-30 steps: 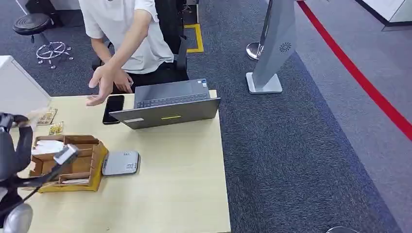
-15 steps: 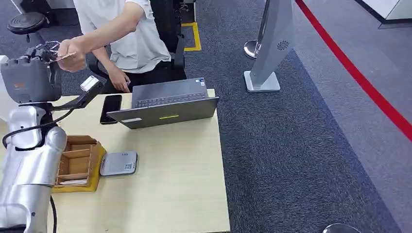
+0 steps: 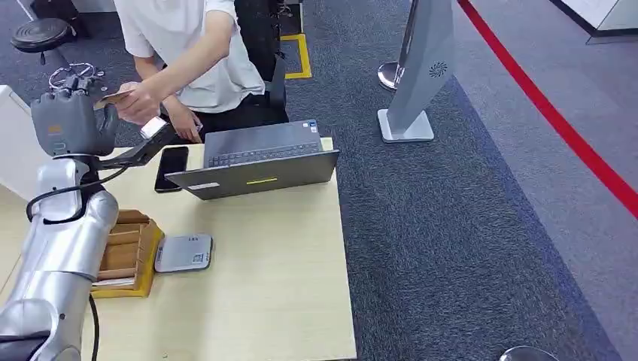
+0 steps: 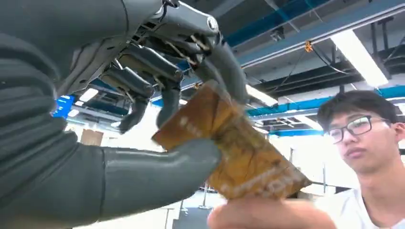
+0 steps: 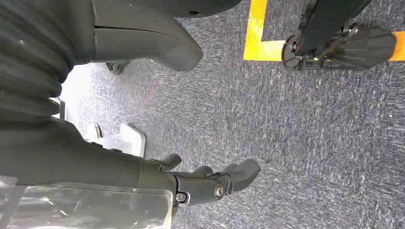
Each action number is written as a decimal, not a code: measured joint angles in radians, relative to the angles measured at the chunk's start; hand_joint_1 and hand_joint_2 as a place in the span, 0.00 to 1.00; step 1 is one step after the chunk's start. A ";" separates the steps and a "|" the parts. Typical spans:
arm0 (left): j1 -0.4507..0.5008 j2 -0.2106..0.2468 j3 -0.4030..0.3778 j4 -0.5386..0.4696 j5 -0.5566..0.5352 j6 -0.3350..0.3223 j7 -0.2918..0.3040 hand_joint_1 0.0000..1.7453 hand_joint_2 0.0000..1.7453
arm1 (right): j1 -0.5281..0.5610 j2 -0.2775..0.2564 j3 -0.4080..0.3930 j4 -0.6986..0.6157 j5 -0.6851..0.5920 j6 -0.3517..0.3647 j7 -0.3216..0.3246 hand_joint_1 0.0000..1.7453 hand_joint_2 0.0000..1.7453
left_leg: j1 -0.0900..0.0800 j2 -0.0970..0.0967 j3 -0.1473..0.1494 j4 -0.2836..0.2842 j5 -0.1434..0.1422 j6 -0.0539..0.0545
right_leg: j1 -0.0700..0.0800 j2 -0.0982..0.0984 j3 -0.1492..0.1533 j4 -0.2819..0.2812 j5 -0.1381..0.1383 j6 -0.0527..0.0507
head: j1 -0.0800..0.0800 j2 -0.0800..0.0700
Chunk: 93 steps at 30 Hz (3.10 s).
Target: Pass the card to the sensor for recognition and then transmit it.
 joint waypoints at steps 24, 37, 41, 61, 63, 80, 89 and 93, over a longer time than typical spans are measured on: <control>0.014 0.025 0.000 0.001 0.054 0.011 -0.043 0.00 1.00 | 0.006 0.000 -0.002 0.000 -0.019 -0.004 -0.006 0.00 1.00 | 0.000 0.000 -0.001 0.000 0.000 0.000 | 0.000 0.000 0.000 0.000 0.000 0.000 | 0.000 0.000; 0.237 0.240 0.103 -0.297 0.246 0.013 -0.125 0.00 1.00 | 0.033 -0.001 -0.029 0.000 -0.034 -0.018 -0.024 0.00 1.00 | 0.001 0.003 -0.001 -0.002 -0.001 -0.001 | 0.000 0.003 -0.002 0.001 -0.002 -0.002 | 0.001 0.000; 0.402 0.351 0.301 -0.427 0.320 0.013 -0.208 0.00 1.00 | 0.042 -0.010 -0.037 0.000 -0.033 -0.020 -0.027 0.00 1.00 | 0.001 0.001 -0.002 -0.002 -0.002 -0.002 | 0.001 0.000 -0.002 0.001 -0.004 0.000 | 0.000 0.000; 0.835 0.369 0.884 -0.506 0.532 0.121 -0.490 0.00 1.00 | 0.045 -0.030 -0.061 0.000 -0.031 -0.016 -0.003 0.00 1.00 | 0.002 0.003 -0.001 -0.002 -0.006 -0.002 | 0.001 0.001 -0.002 -0.001 -0.008 0.000 | 0.001 0.000; 0.857 0.345 0.937 -0.503 0.532 0.120 -0.529 0.00 1.00 | 0.045 -0.030 -0.062 0.000 -0.031 -0.016 -0.002 0.00 1.00 | 0.002 0.000 -0.001 -0.002 -0.007 -0.002 | 0.002 -0.001 -0.001 -0.001 -0.009 0.001 | 0.002 0.000; 0.836 0.236 1.241 -0.264 0.996 -0.265 -0.689 0.00 1.00 | 0.043 -0.030 -0.076 0.000 -0.018 -0.009 0.008 0.00 1.00 | 0.003 0.000 0.001 -0.002 -0.008 -0.002 | 0.003 -0.002 0.003 0.000 -0.010 -0.001 | 0.000 0.000; 0.780 0.184 1.437 0.257 1.186 -0.543 -0.533 0.00 1.00 | 0.046 -0.030 -0.030 0.000 0.102 -0.018 0.105 0.00 1.00 | 0.001 -0.002 0.002 -0.002 -0.009 -0.001 | 0.001 -0.004 0.005 -0.001 -0.011 -0.001 | -0.001 0.000; 0.765 0.060 1.499 0.414 1.276 -0.558 -0.419 0.00 1.00 | 0.053 -0.027 -0.001 0.000 0.108 -0.012 0.124 0.00 1.00 | -0.002 -0.002 0.002 -0.002 -0.010 0.000 | -0.002 -0.004 0.006 -0.002 -0.010 0.000 | 0.001 0.000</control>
